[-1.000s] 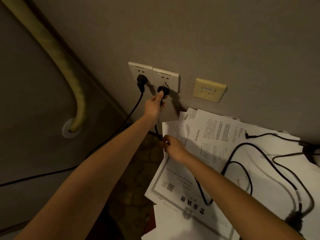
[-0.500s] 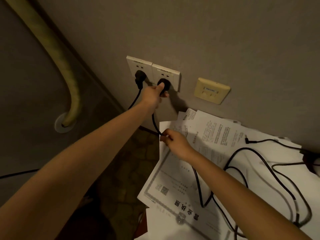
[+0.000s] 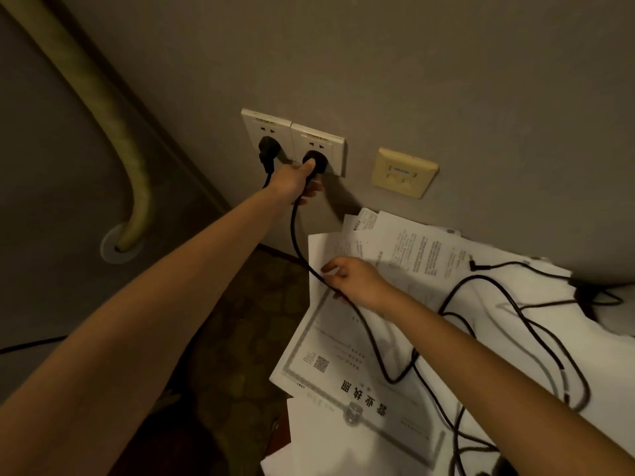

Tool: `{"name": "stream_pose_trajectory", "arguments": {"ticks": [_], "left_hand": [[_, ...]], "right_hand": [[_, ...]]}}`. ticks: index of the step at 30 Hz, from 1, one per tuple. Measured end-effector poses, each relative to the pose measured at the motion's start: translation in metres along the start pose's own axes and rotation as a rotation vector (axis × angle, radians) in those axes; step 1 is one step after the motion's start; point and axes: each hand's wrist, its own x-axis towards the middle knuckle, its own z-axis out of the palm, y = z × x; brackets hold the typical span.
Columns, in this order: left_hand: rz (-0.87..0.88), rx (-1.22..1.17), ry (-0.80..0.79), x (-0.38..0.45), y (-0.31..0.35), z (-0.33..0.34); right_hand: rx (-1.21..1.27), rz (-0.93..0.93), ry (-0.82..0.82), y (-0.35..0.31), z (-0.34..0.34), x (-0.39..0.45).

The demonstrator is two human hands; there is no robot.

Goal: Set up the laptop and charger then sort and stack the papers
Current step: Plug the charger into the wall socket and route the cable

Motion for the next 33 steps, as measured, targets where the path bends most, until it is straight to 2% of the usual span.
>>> {"name": "stream_pose_trajectory", "arguments": {"ticks": [3,5,8,11,14,18,22,24,27,30,33], "left_hand": [[-0.066,-0.038,0.065,-0.008,0.0,0.013],[-0.068,0.054,0.1,-0.019,-0.005,0.021],[0.034,0.374,0.17,-0.042,-0.015,0.03],[0.197,0.532,0.183,-0.079,-0.022,0.043],[0.378,0.662,0.056,-0.118,-0.03,0.067],[0.447,0.641,-0.139,-0.165,-0.056,0.111],[0.48,0.715,-0.375,-0.214,-0.093,0.156],[0.429,0.785,-0.447,-0.234,-0.112,0.175],[0.127,0.694,-0.5,-0.259,-0.138,0.201],[-0.132,0.442,-0.384,-0.269,-0.157,0.223],[-0.304,0.022,-0.238,-0.269,-0.167,0.241]], "right_hand": [[-0.037,0.035,0.043,0.01,-0.013,-0.028],[0.012,0.062,0.097,0.021,-0.023,-0.049],[0.094,0.104,0.123,0.036,-0.036,-0.086],[0.109,0.141,0.126,0.051,-0.048,-0.126],[0.099,0.157,0.142,0.071,-0.054,-0.162],[-0.009,0.221,0.109,0.104,-0.053,-0.203],[-0.083,0.313,0.026,0.134,-0.04,-0.236],[-0.105,0.329,0.027,0.147,-0.032,-0.25],[-0.117,0.352,0.03,0.166,-0.022,-0.268],[-0.166,0.355,-0.007,0.18,-0.014,-0.28],[-0.289,0.298,-0.008,0.189,-0.011,-0.286]]}}
